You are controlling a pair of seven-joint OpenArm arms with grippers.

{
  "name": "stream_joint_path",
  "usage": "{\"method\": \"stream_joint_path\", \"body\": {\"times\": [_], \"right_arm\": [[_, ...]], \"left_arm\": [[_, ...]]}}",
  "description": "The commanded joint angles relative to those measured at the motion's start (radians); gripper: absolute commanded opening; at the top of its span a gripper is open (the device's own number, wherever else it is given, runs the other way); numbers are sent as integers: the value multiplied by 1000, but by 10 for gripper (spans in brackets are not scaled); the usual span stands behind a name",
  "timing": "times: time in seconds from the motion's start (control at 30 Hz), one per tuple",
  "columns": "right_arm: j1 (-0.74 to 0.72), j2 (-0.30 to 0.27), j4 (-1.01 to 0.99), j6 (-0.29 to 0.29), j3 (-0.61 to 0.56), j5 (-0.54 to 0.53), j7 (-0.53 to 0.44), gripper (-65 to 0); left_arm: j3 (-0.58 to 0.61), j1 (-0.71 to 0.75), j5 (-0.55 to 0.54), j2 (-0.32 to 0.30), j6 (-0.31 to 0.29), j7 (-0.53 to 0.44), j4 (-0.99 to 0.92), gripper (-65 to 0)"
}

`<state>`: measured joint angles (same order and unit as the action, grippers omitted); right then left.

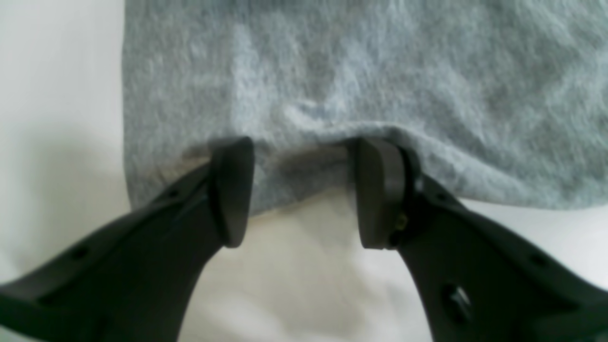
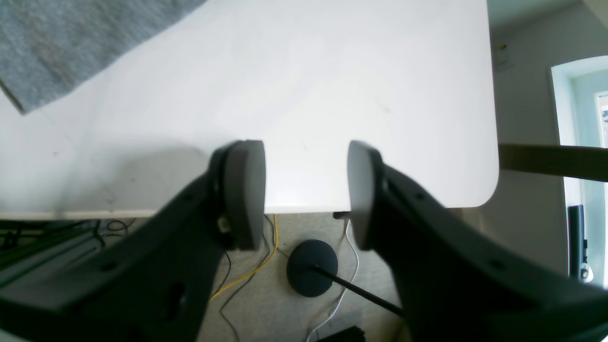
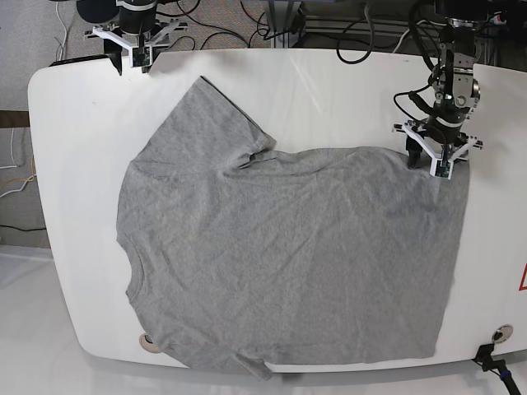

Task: Fold the T-shirt properly
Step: 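Grasp the shirt's hem-side corner with the left gripper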

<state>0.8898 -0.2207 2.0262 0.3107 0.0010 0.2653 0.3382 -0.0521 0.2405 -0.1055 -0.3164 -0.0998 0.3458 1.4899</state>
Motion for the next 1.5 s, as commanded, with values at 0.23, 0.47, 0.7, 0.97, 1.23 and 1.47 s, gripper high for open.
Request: {"method": "stream_joint_path", "body": {"times": [0.23,0.47,0.7,0.97,1.23,1.47], "right_arm": [[8,-10,21,8,6,17,-19,-390],[5,-13,19,6,4,14,-19,-390],[-7,-1,14,5,1,16,-17,-375],[-13,6,10,14,1,19,-5,-376],[-20,5,9,18,1,22,-3,-379],[-26,4,9,23,3,23,-6,-379]], "left_arm": [[2,1,49,-5,-1,42,-67,-332],[0,1,47,-10,-4,26,-63,-328],[4,-43,-1,-74,-1,-65,-50,-342],[6,-68,-2,-87,-2,-67,-60,-346],[10,-72,-3,-80,-1,-108,-71,-340],[10,-75,-8,-74,-8,-140,-72,-519]]}}
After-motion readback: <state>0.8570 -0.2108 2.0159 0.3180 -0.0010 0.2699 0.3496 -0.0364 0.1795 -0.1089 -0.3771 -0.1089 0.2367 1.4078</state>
